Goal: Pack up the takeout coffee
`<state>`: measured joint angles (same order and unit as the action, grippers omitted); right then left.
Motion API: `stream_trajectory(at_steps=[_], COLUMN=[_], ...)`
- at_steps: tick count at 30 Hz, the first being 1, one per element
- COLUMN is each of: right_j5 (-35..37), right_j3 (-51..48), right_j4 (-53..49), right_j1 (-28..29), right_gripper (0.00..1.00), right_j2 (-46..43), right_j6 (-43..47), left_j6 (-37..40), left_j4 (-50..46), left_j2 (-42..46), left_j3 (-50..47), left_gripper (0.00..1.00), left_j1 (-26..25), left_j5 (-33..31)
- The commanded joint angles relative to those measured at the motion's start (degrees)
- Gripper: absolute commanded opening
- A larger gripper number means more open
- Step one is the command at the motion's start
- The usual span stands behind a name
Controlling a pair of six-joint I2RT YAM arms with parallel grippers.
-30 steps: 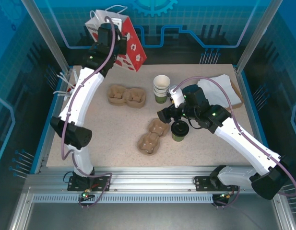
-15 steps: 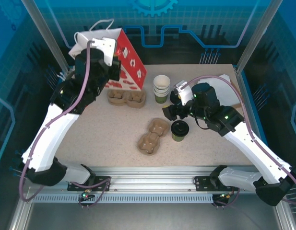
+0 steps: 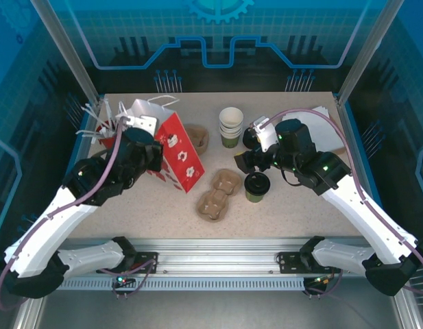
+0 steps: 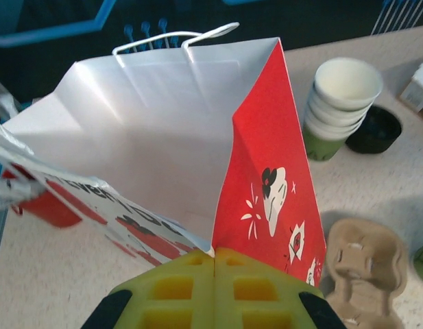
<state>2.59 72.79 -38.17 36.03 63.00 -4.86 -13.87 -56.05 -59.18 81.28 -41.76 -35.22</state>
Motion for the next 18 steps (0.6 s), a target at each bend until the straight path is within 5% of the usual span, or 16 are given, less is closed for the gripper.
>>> stream_trajectory(at_steps=[1, 12, 18], right_j5=[-0.78, -1.09, -1.48], right_j3=[-0.62, -2.3, -3.18], right_j4=[-1.11, -0.61, 0.0], right_j1=[-0.81, -0.78, -0.73], right_gripper=[0.92, 0.92, 0.92], right_j2=[-0.29, -0.6, -0.56], right_j6=[-0.15, -0.98, -1.41], left_j6=[-5.11, -7.48, -8.07], left_j4=[-0.59, 9.81, 19.04], left_j2=[2.01, 1.96, 1.18], left_j3=[-3.67, -13.94, -18.25], left_gripper=[0.0, 0.0, 0.16], left_j1=[-0.42, -0.37, -0.43], left_j5=[-2.54, -5.89, 1.73])
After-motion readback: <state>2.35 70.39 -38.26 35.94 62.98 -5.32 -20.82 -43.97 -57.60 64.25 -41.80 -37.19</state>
